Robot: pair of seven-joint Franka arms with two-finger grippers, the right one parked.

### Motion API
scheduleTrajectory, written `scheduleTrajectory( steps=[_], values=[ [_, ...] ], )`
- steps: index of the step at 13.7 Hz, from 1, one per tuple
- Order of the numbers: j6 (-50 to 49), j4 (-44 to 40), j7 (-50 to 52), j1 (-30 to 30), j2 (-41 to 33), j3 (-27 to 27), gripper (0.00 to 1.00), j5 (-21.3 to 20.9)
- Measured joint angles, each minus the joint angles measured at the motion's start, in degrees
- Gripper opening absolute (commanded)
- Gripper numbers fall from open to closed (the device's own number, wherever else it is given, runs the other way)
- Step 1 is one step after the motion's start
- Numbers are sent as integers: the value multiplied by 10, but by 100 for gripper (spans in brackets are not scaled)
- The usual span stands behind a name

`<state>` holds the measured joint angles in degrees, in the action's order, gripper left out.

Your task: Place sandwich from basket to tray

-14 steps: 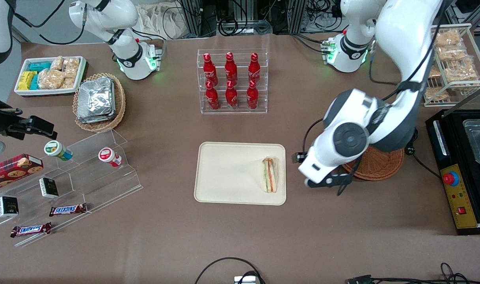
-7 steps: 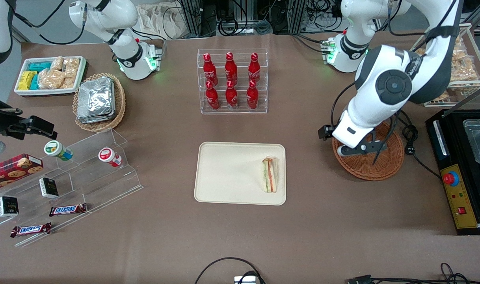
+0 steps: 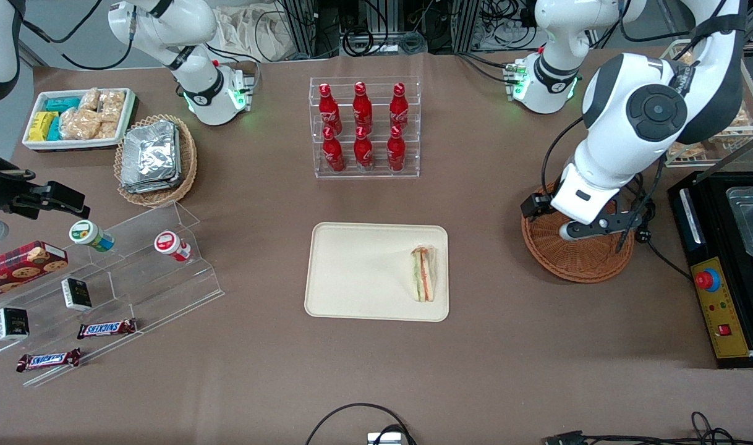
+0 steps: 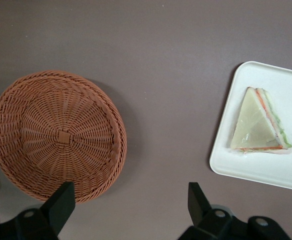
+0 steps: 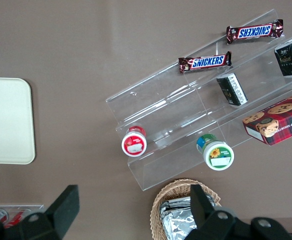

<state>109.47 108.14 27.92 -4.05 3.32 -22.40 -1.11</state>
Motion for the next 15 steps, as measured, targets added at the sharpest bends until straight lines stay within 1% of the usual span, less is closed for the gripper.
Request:
scheduleTrajectory(
  steps=[3,5,8,10,11,15],
  values=[
    [0,0,0,-1,0,0,100,0],
    [-7,0,-16,-2,-2,9,100,-1],
    [-34,-3,-103,5,-12,63,100,-1],
    [-54,-8,-157,23,-20,109,100,0],
    [-62,-16,-171,28,-22,123,100,0],
    [-87,-89,-182,34,4,129,100,-1]
  ],
)
